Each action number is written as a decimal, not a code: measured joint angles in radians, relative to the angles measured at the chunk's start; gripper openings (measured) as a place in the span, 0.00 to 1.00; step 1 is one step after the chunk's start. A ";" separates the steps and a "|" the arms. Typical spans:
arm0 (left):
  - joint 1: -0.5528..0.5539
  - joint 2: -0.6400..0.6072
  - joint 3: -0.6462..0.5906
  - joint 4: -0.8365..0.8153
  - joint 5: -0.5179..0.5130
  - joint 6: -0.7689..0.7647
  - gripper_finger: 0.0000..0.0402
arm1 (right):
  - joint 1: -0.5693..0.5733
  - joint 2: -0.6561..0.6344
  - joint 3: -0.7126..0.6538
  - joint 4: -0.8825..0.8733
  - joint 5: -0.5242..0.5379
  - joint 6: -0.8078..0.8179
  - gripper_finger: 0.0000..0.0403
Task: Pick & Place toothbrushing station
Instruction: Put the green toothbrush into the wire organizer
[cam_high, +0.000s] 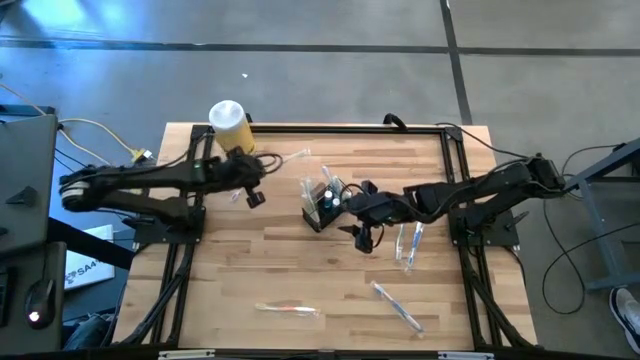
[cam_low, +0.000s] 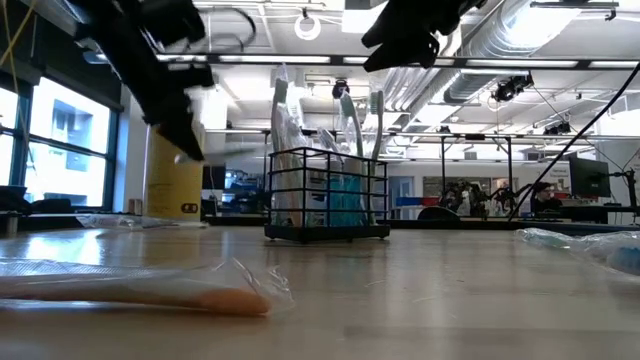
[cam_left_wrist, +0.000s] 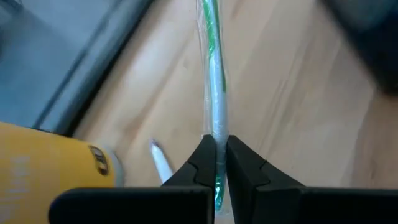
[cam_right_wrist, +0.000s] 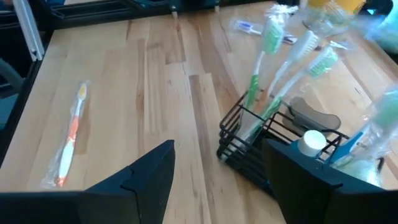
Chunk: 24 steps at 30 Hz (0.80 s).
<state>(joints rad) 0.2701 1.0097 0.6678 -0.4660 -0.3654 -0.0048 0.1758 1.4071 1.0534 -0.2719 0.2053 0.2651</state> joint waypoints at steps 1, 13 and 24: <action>-0.013 -0.038 0.000 -0.006 -0.015 -0.010 0.01 | 0.003 0.000 0.000 0.000 0.000 -0.004 0.58; -0.280 -0.338 0.002 0.212 0.184 -0.044 0.02 | 0.026 0.006 0.000 0.139 -0.003 -0.093 0.58; -0.518 -0.207 0.003 0.378 0.056 0.037 0.02 | 0.025 0.026 0.000 0.525 -0.020 -0.285 0.58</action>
<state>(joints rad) -0.2481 0.8022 0.6712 -0.0878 -0.3092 0.0326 0.2012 1.4326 1.0538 0.2528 0.1855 -0.0203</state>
